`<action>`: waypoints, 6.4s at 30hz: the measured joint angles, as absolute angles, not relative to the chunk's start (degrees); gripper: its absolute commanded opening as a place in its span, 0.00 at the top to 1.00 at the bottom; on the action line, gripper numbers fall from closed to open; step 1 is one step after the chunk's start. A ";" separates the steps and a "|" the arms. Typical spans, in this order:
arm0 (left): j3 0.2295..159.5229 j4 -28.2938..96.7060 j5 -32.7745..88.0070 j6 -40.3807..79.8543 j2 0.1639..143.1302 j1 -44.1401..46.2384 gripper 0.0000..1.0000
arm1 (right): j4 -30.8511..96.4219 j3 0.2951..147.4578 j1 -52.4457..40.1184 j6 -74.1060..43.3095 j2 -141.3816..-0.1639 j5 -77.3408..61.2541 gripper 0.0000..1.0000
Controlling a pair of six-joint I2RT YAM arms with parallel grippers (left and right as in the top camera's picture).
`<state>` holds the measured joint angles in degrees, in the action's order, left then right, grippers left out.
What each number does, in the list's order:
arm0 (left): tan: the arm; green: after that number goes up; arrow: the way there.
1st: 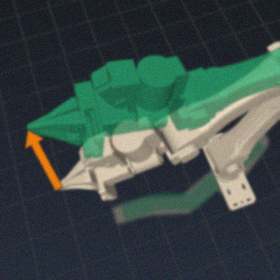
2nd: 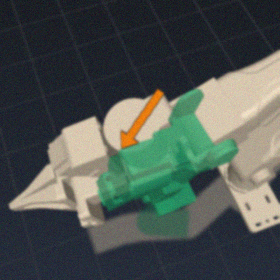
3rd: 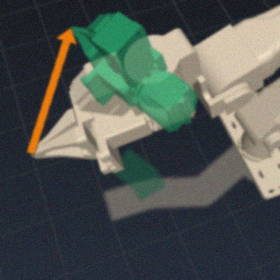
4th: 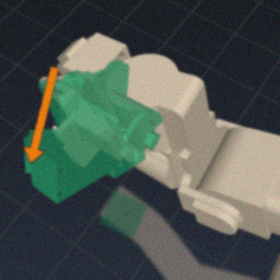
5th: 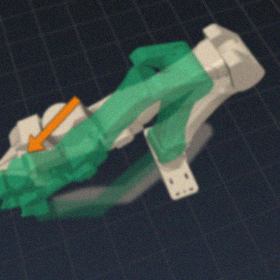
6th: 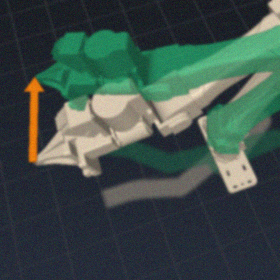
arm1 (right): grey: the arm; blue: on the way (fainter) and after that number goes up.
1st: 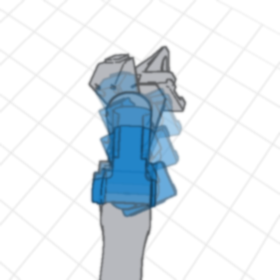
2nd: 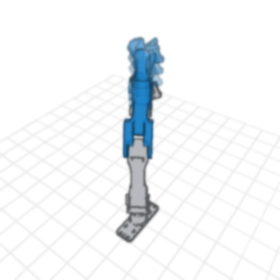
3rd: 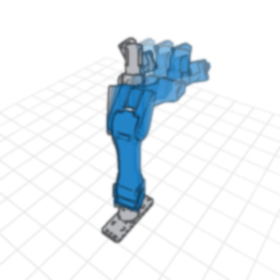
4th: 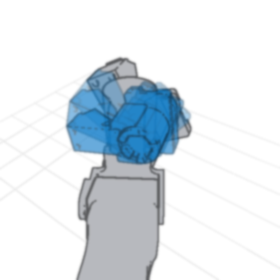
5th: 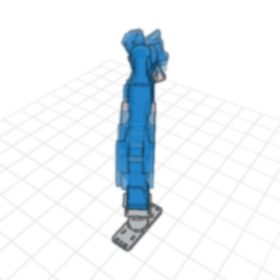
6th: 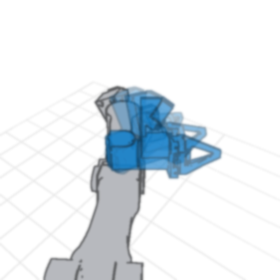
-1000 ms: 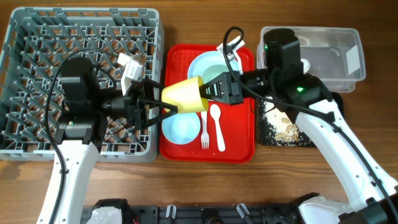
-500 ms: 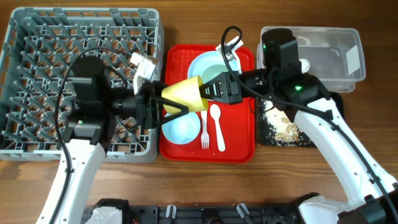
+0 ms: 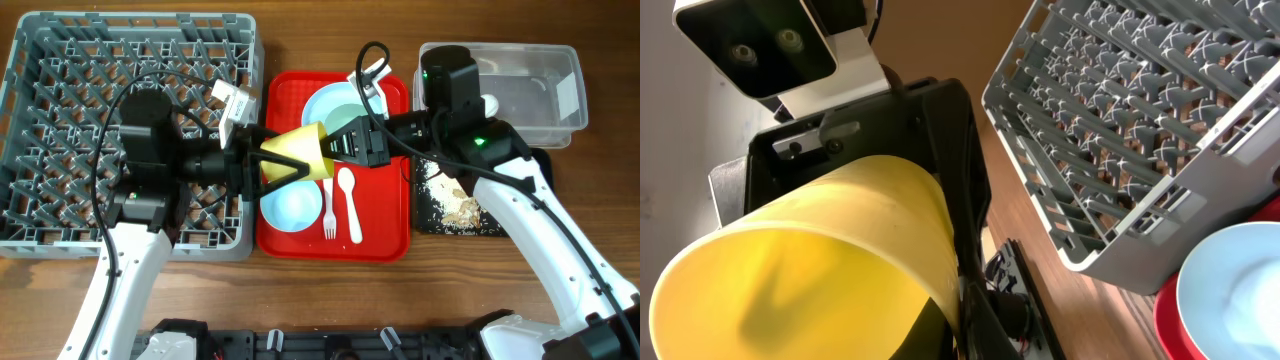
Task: Sort waste into correct bins and load items into the dishwasher rack
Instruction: 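Grasp the yellow cup with the left gripper and release the right, then lower the yellow cup into the dish rack with the left gripper, then reach the left gripper to the tray and grasp the small blue bowl, then place the small blue bowl into the dish rack with the left gripper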
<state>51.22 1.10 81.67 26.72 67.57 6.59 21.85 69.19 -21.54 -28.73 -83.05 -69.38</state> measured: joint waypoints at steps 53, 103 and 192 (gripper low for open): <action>64.01 64.23 0.05 19.09 63.92 -12.40 0.96 | 61.95 73.34 -13.30 -13.54 -78.11 -16.80 0.59; 71.44 55.27 6.74 18.28 84.12 29.43 0.05 | 68.45 73.34 -13.30 -24.32 -78.08 -4.99 0.38; 88.44 82.74 35.35 -4.29 107.22 -20.08 0.00 | 69.65 73.34 -12.53 -27.59 -78.11 -2.48 0.38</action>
<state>88.44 82.74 35.35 -4.29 107.22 -20.08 69.65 73.34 -12.53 -27.59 -78.11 -2.48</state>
